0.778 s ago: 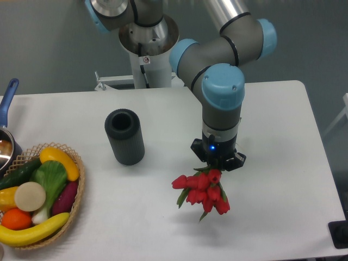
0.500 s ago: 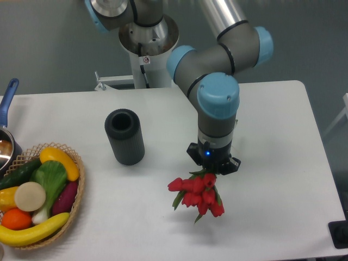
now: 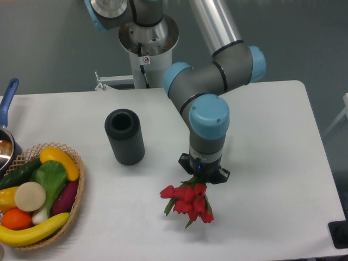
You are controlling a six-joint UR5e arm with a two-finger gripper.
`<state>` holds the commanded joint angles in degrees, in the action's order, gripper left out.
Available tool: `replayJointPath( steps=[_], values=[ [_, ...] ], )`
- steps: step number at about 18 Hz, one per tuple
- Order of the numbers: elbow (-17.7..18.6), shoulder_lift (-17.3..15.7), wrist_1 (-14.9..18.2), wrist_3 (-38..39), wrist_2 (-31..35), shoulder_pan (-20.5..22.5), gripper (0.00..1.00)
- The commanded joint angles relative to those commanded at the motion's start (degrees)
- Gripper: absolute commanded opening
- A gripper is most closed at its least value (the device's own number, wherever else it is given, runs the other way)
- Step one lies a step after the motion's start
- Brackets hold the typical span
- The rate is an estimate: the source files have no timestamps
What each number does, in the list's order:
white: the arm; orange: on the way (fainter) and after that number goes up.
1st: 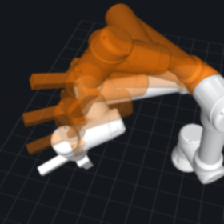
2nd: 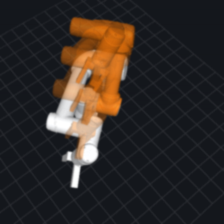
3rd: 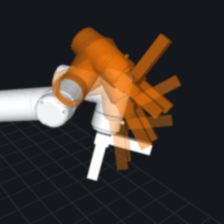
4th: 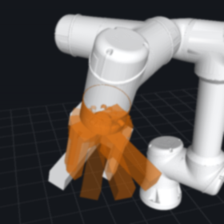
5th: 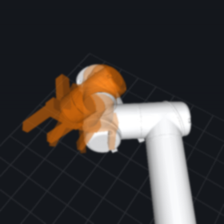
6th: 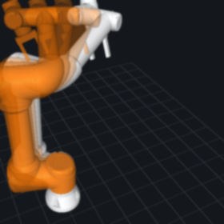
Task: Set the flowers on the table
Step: 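Lower the held red tulips toward the table surface with the gripper, then open the gripper to release the tulips and lift it away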
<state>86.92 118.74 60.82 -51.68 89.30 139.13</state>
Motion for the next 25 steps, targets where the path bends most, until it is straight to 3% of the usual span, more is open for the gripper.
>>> replayJointPath(
  steps=[3, 5, 6, 7, 9, 12, 15, 20, 25],
  values=[
    [-0.09, 0.62, 0.00, -0.09, -0.09, -0.35, 0.39],
    [0.00, 0.79, -0.96, -0.09, -0.18, -0.35, 0.56],
    [0.78, 0.80, -2.01, -0.17, -0.09, -0.44, 0.81],
    [1.31, 0.80, -3.33, 0.00, 0.26, -0.79, 1.00],
    [2.54, 0.27, -5.62, 0.00, 0.88, -0.97, 1.00],
    [3.34, -1.57, -5.36, 0.00, 1.93, -0.80, 1.00],
    [6.84, -6.04, -6.32, -1.05, 1.58, 0.79, 1.00],
    [8.00, -7.38, -8.17, -2.01, 1.49, 2.02, 1.00],
    [10.89, -10.80, -6.95, -15.44, 1.49, 4.65, 1.00]
  ],
)
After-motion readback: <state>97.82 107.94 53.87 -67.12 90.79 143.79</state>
